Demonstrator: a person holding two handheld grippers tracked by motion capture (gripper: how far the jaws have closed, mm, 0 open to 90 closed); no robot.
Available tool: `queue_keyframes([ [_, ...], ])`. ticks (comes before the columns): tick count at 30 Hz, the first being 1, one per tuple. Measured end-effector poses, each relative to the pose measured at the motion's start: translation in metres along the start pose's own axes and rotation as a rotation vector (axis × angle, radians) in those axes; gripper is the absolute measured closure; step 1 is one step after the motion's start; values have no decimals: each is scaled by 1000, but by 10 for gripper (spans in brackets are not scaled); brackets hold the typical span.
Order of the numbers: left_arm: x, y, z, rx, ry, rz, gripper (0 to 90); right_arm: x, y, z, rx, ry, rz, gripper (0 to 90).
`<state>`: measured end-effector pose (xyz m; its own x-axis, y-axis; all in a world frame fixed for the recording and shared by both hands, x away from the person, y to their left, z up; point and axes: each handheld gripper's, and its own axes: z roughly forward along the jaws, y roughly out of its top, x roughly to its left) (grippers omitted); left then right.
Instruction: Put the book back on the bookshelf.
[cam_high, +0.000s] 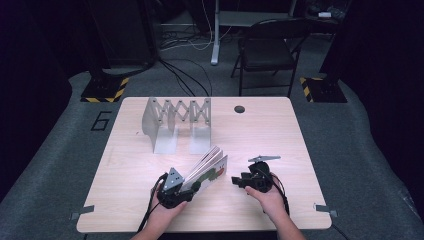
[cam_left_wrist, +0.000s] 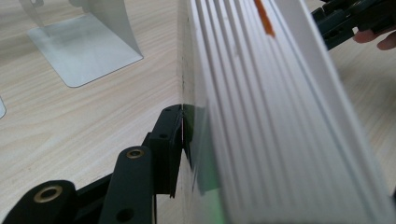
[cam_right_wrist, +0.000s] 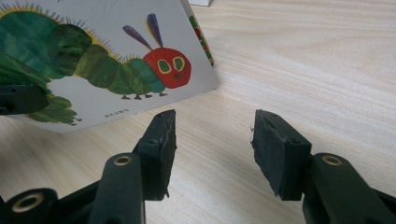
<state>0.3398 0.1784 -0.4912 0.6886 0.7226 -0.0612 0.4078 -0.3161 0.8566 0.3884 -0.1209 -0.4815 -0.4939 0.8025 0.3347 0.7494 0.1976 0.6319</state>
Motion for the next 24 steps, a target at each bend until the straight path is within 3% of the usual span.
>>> queue_keyframes([
  [4, 0, 3, -2, -2, -4, -6, 569, 1, 0, -1, 11, -2, 23, 493],
  [17, -1, 9, -2, -10, 2, -4, 567, 0, 0, -1, 9, -4, 20, 493],
  [24, -2, 10, 0, -9, 6, -3, 616, 0, 0, -1, 12, -3, 21, 493],
])
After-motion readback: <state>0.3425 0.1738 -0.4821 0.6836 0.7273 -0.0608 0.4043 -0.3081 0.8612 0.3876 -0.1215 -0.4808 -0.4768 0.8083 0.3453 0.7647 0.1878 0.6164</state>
